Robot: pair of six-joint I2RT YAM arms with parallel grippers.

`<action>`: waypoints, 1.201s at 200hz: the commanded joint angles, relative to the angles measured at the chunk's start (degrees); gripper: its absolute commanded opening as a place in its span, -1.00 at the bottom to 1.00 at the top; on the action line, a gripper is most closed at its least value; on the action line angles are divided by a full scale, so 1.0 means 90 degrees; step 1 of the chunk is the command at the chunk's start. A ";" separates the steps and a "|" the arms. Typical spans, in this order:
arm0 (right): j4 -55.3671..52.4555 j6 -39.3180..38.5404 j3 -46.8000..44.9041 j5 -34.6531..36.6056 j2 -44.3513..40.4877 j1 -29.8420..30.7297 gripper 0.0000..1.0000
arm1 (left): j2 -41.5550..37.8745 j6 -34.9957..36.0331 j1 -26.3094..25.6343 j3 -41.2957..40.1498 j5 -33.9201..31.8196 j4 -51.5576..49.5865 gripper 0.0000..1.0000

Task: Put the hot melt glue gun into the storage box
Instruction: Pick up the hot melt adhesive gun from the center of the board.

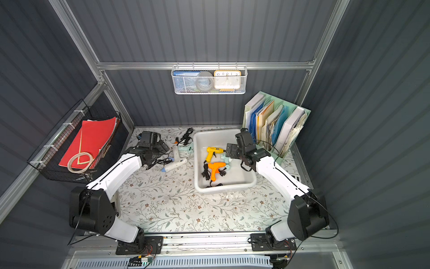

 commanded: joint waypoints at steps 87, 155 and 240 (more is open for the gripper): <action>0.1075 -0.0244 -0.0989 0.0900 -0.1530 0.0031 0.98 | 0.3033 0.0762 0.0045 0.2482 0.1120 -0.0329 0.35; 0.1183 -0.0158 -0.1037 0.0866 -0.1556 0.0037 0.98 | 0.3590 0.0720 0.0045 0.2696 0.1346 -0.0341 0.16; 0.1215 -0.0145 -0.1071 0.0836 -0.1623 0.0031 0.98 | 0.4067 0.0752 0.0045 0.2707 0.1361 -0.0253 0.00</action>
